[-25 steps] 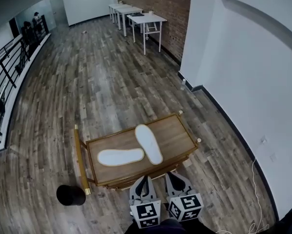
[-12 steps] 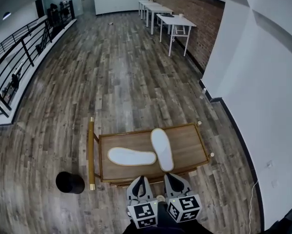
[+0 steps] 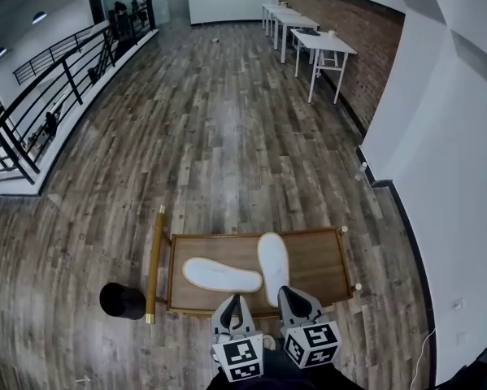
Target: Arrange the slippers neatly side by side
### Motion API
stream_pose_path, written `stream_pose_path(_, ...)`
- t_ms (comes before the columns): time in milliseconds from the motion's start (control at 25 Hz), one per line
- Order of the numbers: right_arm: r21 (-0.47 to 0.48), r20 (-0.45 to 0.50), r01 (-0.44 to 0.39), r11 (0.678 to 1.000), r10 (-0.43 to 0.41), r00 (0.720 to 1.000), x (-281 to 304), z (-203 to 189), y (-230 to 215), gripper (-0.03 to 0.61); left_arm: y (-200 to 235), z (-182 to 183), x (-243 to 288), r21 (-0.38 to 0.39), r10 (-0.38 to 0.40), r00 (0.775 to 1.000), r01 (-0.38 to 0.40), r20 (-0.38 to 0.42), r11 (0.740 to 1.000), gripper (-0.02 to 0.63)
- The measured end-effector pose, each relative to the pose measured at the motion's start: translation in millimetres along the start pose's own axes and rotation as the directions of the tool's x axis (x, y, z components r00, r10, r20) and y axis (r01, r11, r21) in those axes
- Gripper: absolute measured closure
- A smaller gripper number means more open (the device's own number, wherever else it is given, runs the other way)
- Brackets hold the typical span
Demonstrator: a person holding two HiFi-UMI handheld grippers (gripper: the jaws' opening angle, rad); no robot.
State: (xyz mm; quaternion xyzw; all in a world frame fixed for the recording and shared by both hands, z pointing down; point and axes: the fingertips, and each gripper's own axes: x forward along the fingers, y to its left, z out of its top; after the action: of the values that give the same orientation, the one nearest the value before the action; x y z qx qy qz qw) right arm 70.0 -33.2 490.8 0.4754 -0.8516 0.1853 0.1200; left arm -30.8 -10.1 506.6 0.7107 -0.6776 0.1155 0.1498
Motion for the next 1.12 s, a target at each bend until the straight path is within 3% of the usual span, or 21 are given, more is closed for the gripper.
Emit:
stream_pose_path(240,0.004,-0.021,-0.039,0.999,0.039,0.999,9.1,0.6,-11.9,0.580,0.7,0.3,8.6,-0.004,0.056,0.998,-0.056,-0.020,0.998,0.612)
stream_pose_path(560,-0.001,0.003,-0.043,0.999,0.043,0.999,21.4,16.8,-13.9,0.580,9.7,14.6,21.6,0.006,0.056,0.998,-0.056,-0.009,0.998,0.612)
stream_pose_path(800,-0.015,0.046,-0.012,1.000,0.012,0.999,34.5,34.2,-14.5,0.580,21.3,14.5,36.2,-0.015,0.021,1.000,-0.021,-0.022,1.000,0.612)
stream_pose_path(1120,-0.021,0.029,0.035,0.999,-0.034,0.999,37.2,25.8,-22.6,0.580,26.3,-7.4,50.5,-0.096,-0.023,0.997,0.016,-0.074,0.995,0.612)
